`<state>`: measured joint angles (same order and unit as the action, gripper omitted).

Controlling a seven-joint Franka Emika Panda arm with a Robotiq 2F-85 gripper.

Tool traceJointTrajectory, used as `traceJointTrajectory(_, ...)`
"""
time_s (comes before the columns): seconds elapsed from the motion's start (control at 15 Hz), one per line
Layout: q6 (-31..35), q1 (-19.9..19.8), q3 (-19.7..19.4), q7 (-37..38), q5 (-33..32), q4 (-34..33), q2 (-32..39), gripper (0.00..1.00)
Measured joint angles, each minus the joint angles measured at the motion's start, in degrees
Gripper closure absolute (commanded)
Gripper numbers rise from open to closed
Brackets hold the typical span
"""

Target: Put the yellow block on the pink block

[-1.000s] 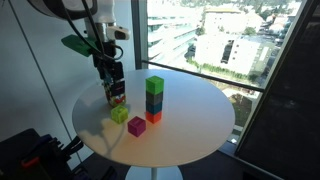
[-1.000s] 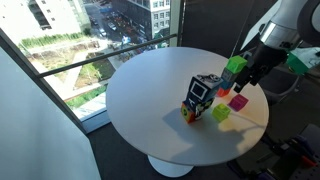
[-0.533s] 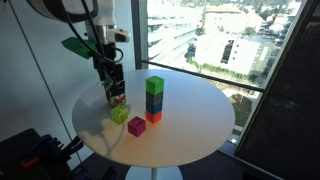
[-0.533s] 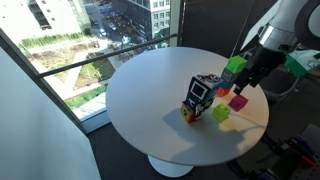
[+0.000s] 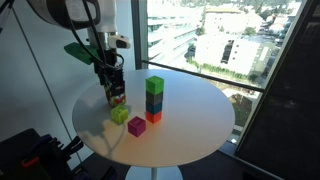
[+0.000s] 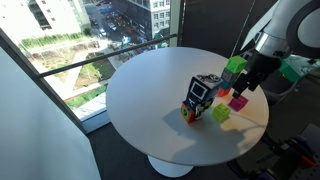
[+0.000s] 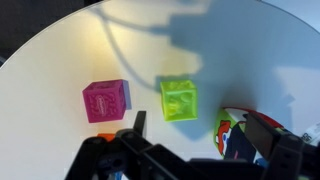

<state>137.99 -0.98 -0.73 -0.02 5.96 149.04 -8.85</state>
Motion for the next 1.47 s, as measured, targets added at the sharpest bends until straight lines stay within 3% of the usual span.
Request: traceJointTrajectory(1.47,17.2,0.3,1.9,-1.7,1.3,-0.6,16.5,0.0)
